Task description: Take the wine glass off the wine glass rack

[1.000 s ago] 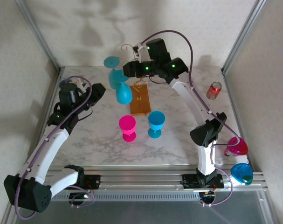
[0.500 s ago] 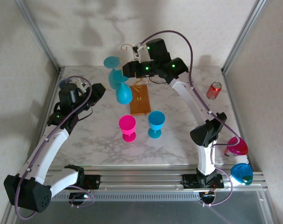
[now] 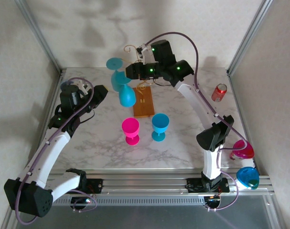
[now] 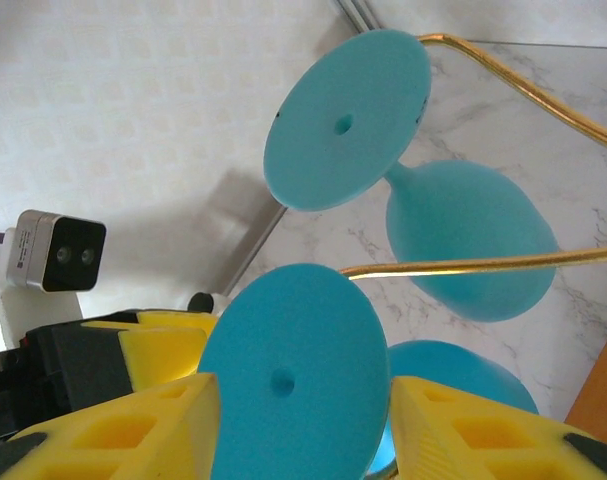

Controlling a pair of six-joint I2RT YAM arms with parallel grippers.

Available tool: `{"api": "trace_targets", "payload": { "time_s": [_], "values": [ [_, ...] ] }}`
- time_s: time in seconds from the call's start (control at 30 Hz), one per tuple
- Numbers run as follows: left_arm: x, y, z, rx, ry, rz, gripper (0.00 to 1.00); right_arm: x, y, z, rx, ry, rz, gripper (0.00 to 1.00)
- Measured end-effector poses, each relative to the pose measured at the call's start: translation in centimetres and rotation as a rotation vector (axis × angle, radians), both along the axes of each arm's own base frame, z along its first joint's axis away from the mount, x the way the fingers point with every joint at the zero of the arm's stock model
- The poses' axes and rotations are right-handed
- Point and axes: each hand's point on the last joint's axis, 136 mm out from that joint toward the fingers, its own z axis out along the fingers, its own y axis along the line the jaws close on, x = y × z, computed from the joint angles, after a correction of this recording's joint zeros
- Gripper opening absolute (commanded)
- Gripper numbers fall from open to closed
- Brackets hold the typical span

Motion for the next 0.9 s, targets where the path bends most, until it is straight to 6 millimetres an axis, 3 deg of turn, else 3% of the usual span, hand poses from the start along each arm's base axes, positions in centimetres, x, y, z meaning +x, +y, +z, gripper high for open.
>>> {"api": "trace_targets", "payload": {
  "time_s": [0.9],
  "values": [
    [0.0,0.0,0.0,0.0,0.0,0.0,0.39,-0.6,-0.05,0.1,0.04,0.065,0.004,0.48]
  ]
}}
